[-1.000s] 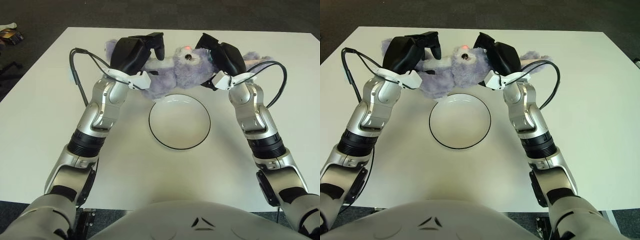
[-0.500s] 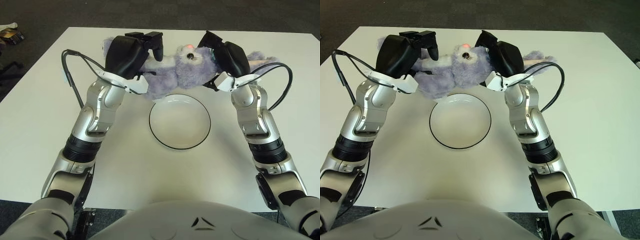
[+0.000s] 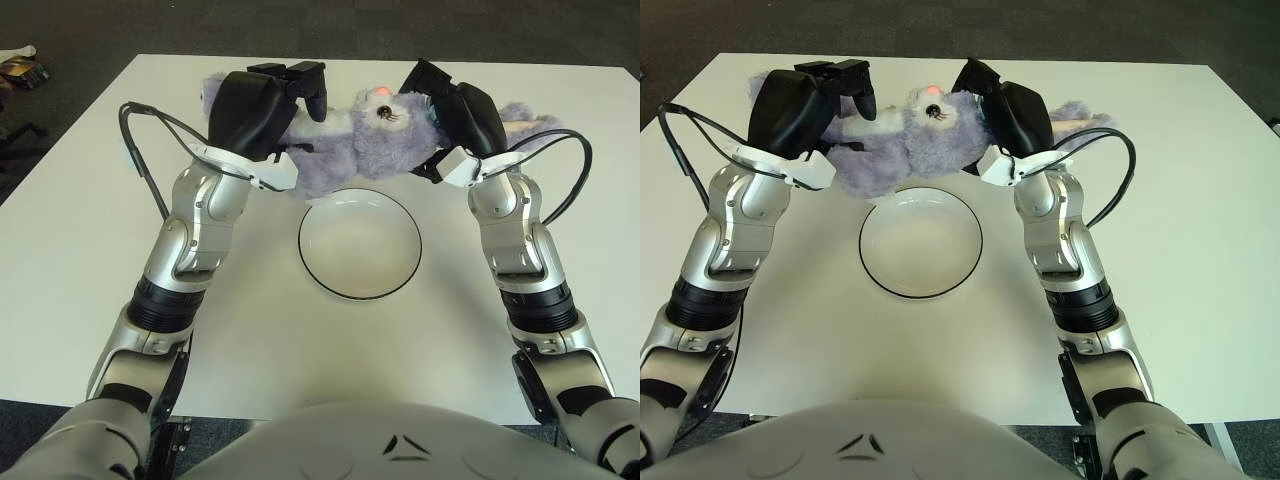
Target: Put the doll into the plate.
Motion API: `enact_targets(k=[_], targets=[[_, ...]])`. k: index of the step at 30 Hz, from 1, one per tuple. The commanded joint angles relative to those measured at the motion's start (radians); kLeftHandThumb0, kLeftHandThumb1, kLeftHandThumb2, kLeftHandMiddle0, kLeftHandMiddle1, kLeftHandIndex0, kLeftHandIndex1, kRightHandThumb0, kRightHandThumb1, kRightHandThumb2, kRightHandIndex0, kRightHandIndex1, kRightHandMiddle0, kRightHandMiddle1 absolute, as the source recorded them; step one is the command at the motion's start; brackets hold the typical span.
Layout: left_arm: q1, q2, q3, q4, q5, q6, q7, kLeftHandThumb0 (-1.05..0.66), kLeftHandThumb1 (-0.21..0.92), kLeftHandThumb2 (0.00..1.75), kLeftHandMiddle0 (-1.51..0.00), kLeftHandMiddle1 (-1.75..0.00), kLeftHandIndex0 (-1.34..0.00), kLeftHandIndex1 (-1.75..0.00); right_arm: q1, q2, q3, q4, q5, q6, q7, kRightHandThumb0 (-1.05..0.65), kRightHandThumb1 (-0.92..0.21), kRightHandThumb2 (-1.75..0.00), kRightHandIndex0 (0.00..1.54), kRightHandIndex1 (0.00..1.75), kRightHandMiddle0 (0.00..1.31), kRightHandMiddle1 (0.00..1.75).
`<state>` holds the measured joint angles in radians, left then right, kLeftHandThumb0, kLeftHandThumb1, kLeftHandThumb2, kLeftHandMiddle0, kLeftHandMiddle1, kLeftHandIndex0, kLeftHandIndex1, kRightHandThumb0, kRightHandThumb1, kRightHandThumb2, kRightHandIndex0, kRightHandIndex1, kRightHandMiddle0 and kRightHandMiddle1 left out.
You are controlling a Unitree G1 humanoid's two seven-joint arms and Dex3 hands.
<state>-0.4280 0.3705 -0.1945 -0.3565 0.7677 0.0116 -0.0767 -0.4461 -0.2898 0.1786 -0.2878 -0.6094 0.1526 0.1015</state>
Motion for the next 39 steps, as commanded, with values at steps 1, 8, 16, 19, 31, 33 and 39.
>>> enact_targets(k=[1,8,16,19,31,33,39], targets=[[0.023,0.024,0.008,-0.041,0.035,0.03,-0.054,0.0,0.13,1.47,-0.72,-1.74,-0.65,-1.55,0.006,0.0,-0.02,-0.032,0.018,-0.024,-0.008,0.0,-0.01,-1.63,0.88,1.63,0.62,1.75],[0.051,0.057,0.016,-0.098,0.056,0.066,-0.16,-0.47,0.46,0.9,-0.14,-1.2,-0.16,-1.41,0.009,0.002,-0.025,-0.032,0.019,-0.037,-0.011,0.0,0.0,-1.64,0.89,1.62,0.63,1.75],[0.062,0.09,0.023,-0.105,0.054,0.047,-0.197,-0.69,0.46,0.82,-0.08,-0.82,-0.01,-1.06,0.007,0.007,-0.033,-0.03,0.031,-0.049,-0.008,0.0,0.01,-1.65,0.89,1.62,0.64,1.75],[0.065,0.113,0.024,-0.117,0.056,0.039,-0.224,-0.73,0.49,0.77,-0.09,-0.74,0.0,-0.98,0.008,0.009,-0.036,-0.034,0.035,-0.042,-0.001,0.0,0.01,-1.65,0.9,1.61,0.64,1.75],[0.078,0.195,0.037,-0.172,0.021,0.011,-0.364,-0.8,0.58,0.65,-0.02,-0.44,0.0,-0.57,0.005,0.018,-0.043,-0.043,0.058,-0.03,0.016,0.0,0.01,-1.65,0.9,1.6,0.64,1.75],[0.078,0.2,0.036,-0.176,0.02,0.013,-0.386,-0.84,0.64,0.59,-0.01,-0.31,0.0,-0.43,0.006,0.018,-0.042,-0.045,0.058,-0.03,0.016,0.0,0.01,-1.65,0.9,1.6,0.64,1.75],[0.08,0.216,0.037,-0.182,-0.007,-0.01,-0.426,-0.91,0.81,0.45,-0.01,-0.13,0.0,-0.16,0.007,0.017,-0.037,-0.054,0.046,-0.025,0.018,0.0,0.01,-1.65,0.9,1.6,0.64,1.75]])
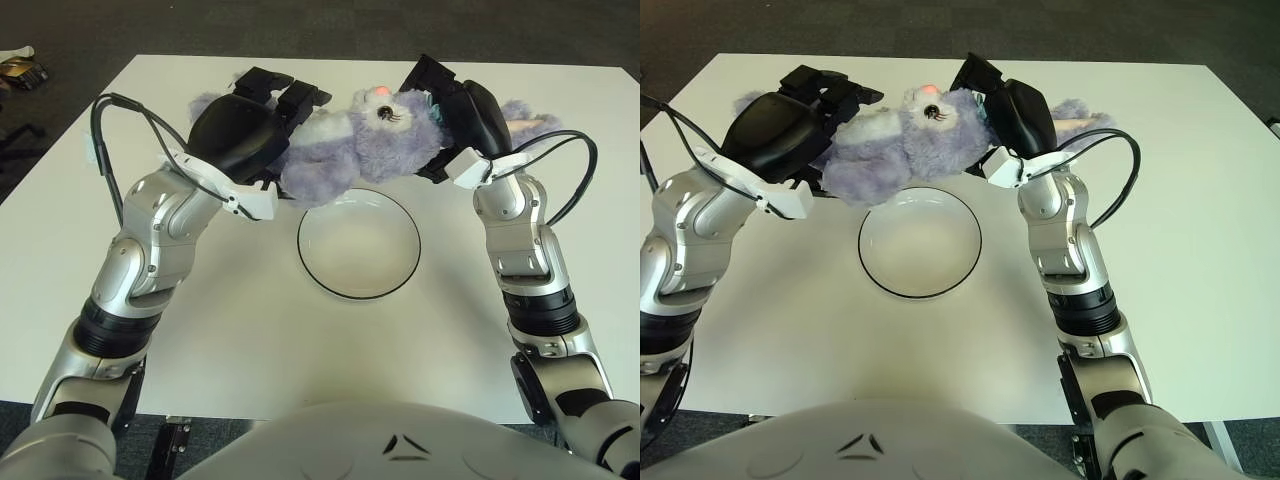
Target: Put the doll into the plate.
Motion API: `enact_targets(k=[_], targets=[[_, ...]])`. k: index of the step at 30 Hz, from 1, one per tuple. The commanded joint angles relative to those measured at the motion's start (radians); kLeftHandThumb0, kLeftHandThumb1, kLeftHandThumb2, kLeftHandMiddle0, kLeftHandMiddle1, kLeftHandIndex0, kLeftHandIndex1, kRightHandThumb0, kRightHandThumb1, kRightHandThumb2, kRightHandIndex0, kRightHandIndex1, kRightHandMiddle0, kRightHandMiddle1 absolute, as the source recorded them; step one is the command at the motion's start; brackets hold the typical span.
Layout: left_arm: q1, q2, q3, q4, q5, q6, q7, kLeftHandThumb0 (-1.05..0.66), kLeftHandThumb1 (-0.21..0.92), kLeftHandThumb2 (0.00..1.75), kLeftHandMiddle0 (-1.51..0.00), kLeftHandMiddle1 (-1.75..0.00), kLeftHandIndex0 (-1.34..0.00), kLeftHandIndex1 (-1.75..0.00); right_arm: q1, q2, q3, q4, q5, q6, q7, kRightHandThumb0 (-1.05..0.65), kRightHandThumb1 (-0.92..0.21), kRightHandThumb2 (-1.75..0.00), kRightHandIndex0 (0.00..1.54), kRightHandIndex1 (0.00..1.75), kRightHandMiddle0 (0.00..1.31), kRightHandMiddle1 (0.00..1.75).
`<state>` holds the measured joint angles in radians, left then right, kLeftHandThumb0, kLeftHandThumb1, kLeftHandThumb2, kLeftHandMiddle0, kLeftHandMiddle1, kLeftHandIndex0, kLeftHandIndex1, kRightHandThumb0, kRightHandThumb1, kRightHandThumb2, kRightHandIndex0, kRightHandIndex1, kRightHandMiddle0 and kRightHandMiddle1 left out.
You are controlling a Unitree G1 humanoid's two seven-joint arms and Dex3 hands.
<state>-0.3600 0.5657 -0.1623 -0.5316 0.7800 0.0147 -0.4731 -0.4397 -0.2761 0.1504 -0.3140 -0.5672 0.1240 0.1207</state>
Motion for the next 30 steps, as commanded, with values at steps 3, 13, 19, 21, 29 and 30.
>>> enact_targets(k=[3,13,19,21,29,30], targets=[[0.012,0.021,0.004,-0.01,-0.036,-0.008,-0.056,-0.94,0.87,0.41,0.0,-0.08,0.0,-0.06,0.001,0.003,-0.007,-0.031,-0.003,0.006,-0.002,0.0,0.01,-1.65,0.9,1.6,0.64,1.75],[-0.027,0.051,-0.009,-0.013,-0.044,0.012,-0.188,-1.02,0.92,0.49,-0.01,-0.01,0.0,0.0,0.002,0.001,-0.005,-0.028,-0.004,-0.018,-0.014,0.0,0.02,-1.65,0.9,1.61,0.64,1.75],[-0.062,0.073,-0.024,-0.002,-0.034,0.015,-0.253,-0.99,0.92,0.49,-0.08,-0.04,-0.01,-0.09,0.015,0.008,-0.008,-0.047,0.013,-0.005,0.006,0.0,0.02,-1.66,0.9,1.62,0.64,1.75],[-0.07,0.076,-0.029,0.006,-0.028,0.008,-0.258,-0.97,0.92,0.47,-0.12,-0.06,0.0,-0.19,0.024,0.005,-0.009,-0.06,0.016,0.002,0.017,0.0,0.02,-1.66,0.9,1.63,0.64,1.75],[-0.096,0.075,-0.051,0.001,-0.009,0.005,-0.281,-0.9,0.92,0.44,-0.23,-0.12,0.0,-0.42,0.07,-0.002,-0.017,-0.1,0.022,0.003,0.039,0.0,0.02,-1.65,0.91,1.6,0.64,1.75],[-0.098,0.071,-0.054,0.0,-0.001,0.011,-0.283,-0.89,0.92,0.44,-0.24,-0.13,0.0,-0.45,0.079,-0.003,-0.019,-0.107,0.028,0.006,0.048,0.0,0.02,-1.65,0.91,1.59,0.64,1.75]])
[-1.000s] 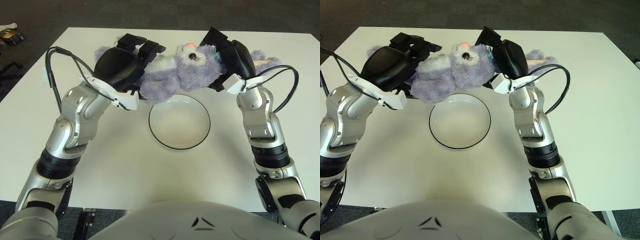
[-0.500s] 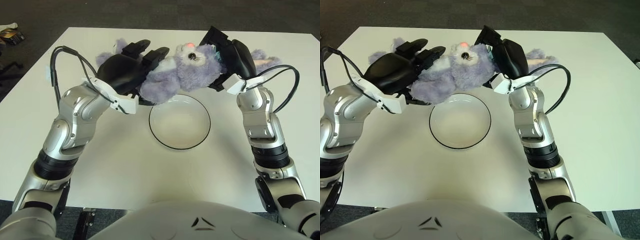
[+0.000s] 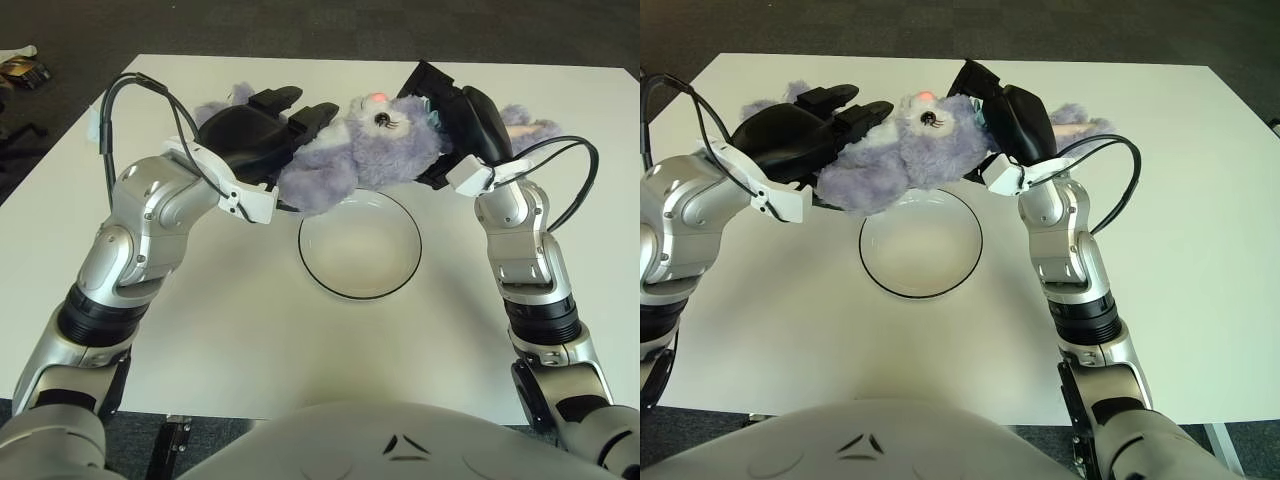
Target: Put the doll into the plate.
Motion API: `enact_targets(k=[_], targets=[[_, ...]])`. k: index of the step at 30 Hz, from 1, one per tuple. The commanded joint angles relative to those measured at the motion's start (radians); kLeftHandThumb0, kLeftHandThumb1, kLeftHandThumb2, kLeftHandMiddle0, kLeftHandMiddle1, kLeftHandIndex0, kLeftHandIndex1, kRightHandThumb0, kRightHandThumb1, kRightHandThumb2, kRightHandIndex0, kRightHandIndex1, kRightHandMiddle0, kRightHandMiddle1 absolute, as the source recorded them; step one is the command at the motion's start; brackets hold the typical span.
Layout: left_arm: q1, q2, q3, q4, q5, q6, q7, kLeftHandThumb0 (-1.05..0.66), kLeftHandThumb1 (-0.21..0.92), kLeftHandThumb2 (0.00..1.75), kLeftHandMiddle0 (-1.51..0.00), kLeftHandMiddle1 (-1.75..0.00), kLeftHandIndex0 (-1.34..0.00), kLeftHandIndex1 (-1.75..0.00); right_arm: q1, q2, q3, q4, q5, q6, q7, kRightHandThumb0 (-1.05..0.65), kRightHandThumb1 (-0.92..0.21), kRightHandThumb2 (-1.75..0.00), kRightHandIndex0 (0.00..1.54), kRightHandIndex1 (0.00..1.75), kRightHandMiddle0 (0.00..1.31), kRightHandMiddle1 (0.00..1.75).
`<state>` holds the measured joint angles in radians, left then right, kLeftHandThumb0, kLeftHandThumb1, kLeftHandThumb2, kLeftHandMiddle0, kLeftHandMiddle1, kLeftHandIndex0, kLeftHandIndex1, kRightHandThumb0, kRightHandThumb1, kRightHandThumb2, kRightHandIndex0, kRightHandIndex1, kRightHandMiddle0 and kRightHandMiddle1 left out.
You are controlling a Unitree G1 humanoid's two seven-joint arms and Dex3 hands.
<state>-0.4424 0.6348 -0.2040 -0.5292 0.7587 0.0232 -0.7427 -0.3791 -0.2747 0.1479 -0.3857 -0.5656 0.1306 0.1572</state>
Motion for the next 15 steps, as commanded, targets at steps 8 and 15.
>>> enact_targets(k=[8,15], targets=[[-0.022,-0.034,-0.027,-0.002,0.062,0.047,-0.025,-0.83,0.92,0.41,-0.25,-0.57,0.0,-0.67,0.09,-0.022,-0.044,-0.078,0.083,0.002,0.064,0.0,0.02,-1.65,0.91,1.59,0.65,1.75],[-0.004,-0.072,-0.041,0.007,0.078,0.075,-0.015,-0.81,0.92,0.37,-0.25,-0.75,0.0,-0.76,0.115,-0.031,-0.061,-0.113,0.113,0.054,0.115,0.0,0.02,-1.65,0.9,1.6,0.65,1.75]])
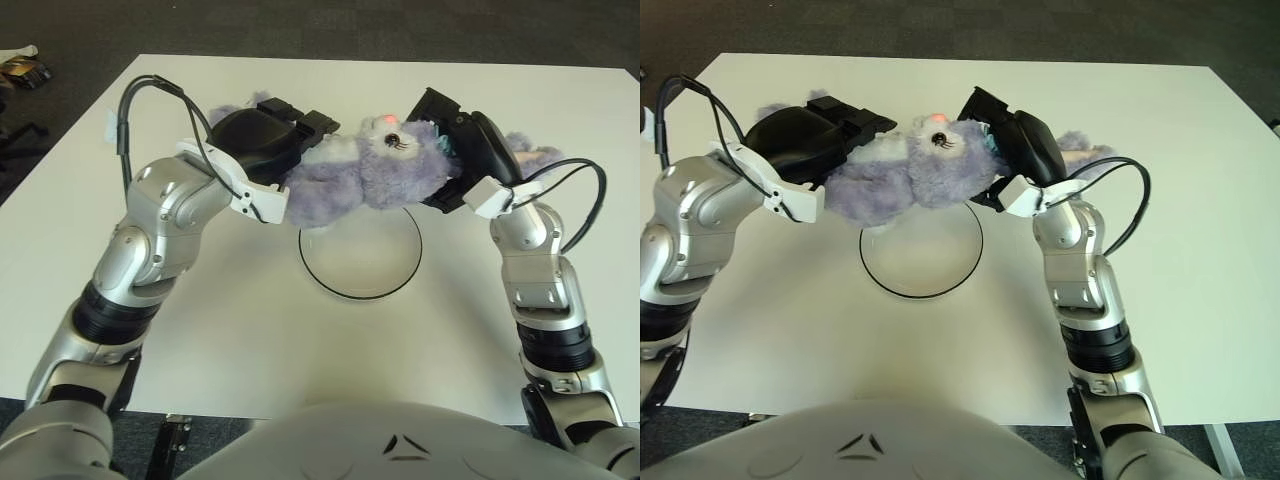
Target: Put the doll into the plate.
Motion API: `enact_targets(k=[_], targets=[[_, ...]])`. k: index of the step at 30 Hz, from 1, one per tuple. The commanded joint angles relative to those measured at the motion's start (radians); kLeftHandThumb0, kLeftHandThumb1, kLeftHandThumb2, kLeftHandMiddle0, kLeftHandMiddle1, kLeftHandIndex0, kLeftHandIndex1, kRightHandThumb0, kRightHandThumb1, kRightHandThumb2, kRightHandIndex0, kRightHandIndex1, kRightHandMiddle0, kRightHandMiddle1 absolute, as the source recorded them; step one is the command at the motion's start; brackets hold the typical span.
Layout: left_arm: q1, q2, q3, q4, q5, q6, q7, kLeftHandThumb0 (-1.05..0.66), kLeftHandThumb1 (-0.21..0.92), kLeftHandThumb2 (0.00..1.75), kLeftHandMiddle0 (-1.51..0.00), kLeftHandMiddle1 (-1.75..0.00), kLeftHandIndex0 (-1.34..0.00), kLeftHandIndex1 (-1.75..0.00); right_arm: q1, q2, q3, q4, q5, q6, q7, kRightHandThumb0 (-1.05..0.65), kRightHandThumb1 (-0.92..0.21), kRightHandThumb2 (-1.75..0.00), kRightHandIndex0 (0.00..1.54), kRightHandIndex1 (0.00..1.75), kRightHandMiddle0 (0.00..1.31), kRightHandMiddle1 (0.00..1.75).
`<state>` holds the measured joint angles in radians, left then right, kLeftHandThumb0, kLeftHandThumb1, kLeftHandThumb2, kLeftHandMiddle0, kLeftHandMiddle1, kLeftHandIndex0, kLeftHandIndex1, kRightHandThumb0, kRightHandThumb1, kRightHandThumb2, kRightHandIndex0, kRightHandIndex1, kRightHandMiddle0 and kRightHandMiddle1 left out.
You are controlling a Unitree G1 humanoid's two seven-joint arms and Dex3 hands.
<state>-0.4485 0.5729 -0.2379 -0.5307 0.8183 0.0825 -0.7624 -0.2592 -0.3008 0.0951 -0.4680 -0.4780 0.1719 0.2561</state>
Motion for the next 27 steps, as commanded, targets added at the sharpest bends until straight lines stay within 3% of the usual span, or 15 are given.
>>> enact_targets(k=[1,10,27], targets=[[0.004,-0.013,-0.008,0.01,0.019,0.018,0.004,-0.81,0.92,0.37,-0.25,-0.76,0.0,-0.77,-0.004,-0.007,-0.009,-0.031,0.026,0.013,0.018,0.0,0.02,-1.65,0.89,1.6,0.65,1.75],[0.027,-0.038,-0.022,0.017,0.029,0.046,-0.009,-0.8,0.92,0.36,-0.25,-0.84,0.0,-0.85,0.059,-0.025,-0.035,-0.05,0.073,0.019,0.053,0.0,0.01,-1.65,0.88,1.62,0.65,1.75],[0.064,-0.103,-0.014,0.032,-0.006,0.074,0.04,-0.78,0.89,0.36,-0.29,-1.05,0.0,-1.06,0.093,-0.057,-0.042,-0.065,0.12,0.051,0.101,0.0,0.04,-1.68,0.89,1.62,0.67,1.75]])
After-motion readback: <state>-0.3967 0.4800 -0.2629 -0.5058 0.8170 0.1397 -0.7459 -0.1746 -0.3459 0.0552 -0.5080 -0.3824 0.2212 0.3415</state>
